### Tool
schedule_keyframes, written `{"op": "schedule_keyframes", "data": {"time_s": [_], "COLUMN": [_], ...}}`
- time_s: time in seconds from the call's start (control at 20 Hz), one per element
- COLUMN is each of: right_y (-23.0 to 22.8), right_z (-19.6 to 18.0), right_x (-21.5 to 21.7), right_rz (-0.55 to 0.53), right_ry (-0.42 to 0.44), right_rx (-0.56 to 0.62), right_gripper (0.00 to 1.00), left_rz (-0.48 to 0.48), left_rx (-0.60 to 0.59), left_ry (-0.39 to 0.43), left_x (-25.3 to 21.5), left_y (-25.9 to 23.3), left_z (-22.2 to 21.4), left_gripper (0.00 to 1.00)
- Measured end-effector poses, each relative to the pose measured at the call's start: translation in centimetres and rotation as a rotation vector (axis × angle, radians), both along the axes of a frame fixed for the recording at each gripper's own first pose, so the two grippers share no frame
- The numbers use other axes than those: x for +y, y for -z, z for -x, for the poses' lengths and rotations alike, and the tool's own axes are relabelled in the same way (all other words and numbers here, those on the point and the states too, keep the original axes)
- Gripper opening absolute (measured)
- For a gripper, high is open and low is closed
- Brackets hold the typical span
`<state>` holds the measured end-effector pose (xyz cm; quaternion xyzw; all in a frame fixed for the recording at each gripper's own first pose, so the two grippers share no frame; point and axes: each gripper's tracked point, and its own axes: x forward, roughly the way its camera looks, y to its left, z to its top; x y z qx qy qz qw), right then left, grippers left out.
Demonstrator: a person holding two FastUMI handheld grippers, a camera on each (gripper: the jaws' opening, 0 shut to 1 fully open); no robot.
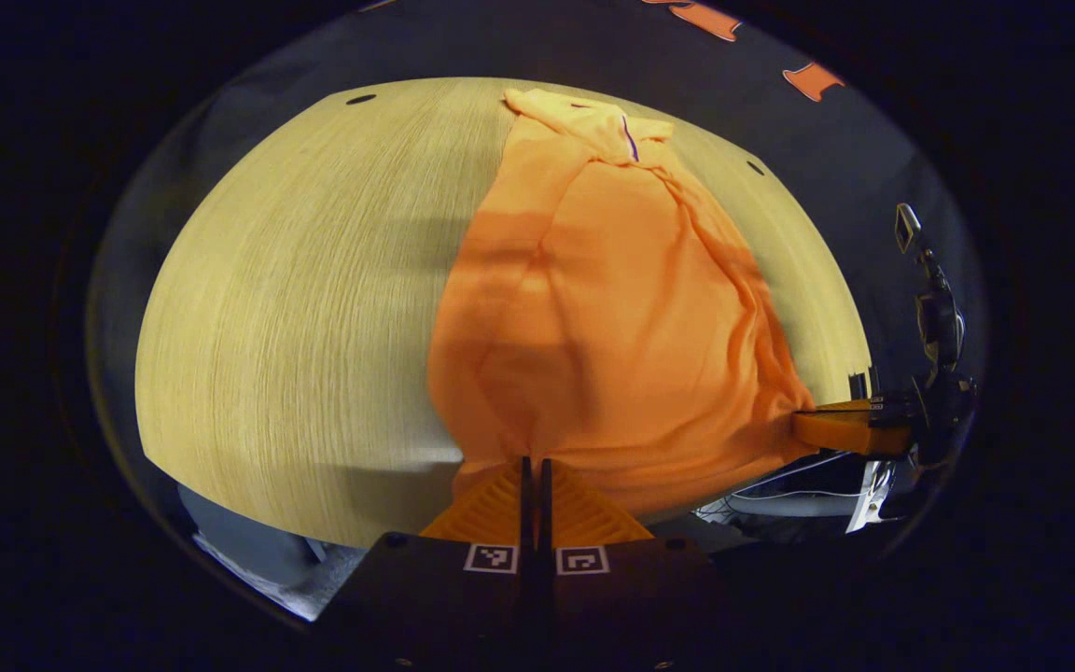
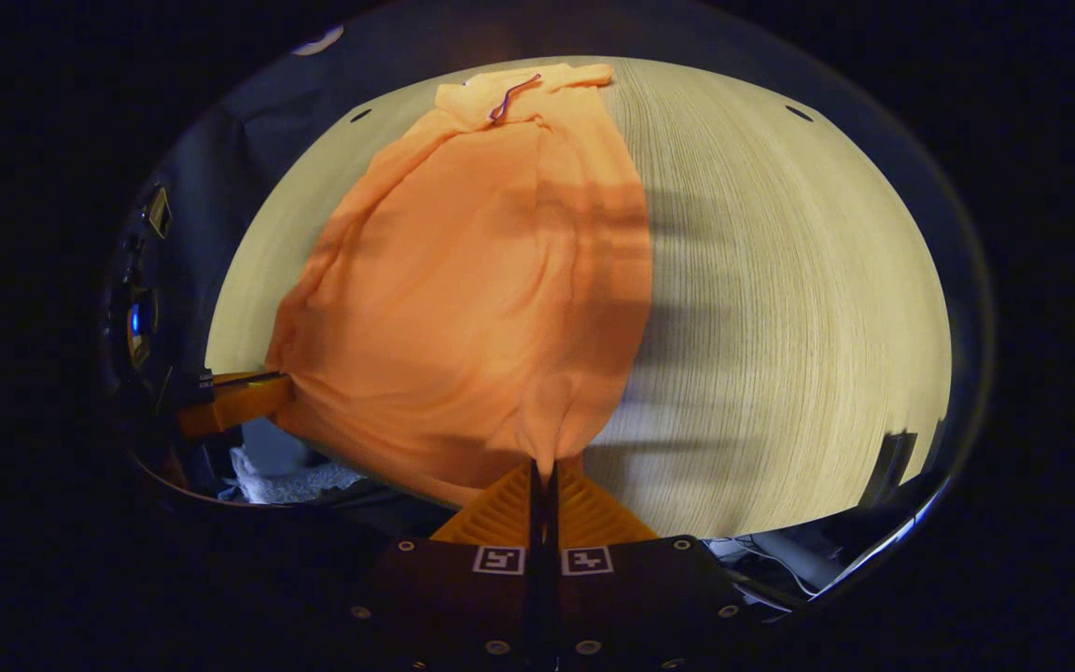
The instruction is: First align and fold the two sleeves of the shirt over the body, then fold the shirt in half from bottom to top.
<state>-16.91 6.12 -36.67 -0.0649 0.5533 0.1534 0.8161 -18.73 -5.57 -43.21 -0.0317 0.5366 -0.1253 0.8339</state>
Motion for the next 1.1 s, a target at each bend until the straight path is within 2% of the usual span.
{"op": "schedule_keyframes", "data": {"time_s": [0.35,0.5,0.9,1.1], "right_y": [-5.8,-8.5,-14.2,-16.5], "right_z": [-4.2,-6.6,-13.9,-18.9], "right_x": [1.9,2.0,3.0,3.5], "right_rz": [-0.077,-0.097,-0.119,-0.118], "right_ry": [0.001,0.014,0.027,0.033], "right_rx": [-0.129,-0.193,-0.339,-0.402], "right_gripper": [0.0,0.0,0.0,0.0], "left_rz": [0.056,0.041,0.084,0.101], "left_rx": [-0.118,-0.188,-0.331,-0.402], "left_ry": [-0.013,-0.009,0.011,0.021], "left_x": [-0.3,0.2,-1.4,-2.5], "left_y": [-6.0,-8.3,-13.1,-15.6], "left_z": [-5.0,-7.6,-15.7,-20.8], "left_gripper": [0.0,0.0,0.01,0.01]}}
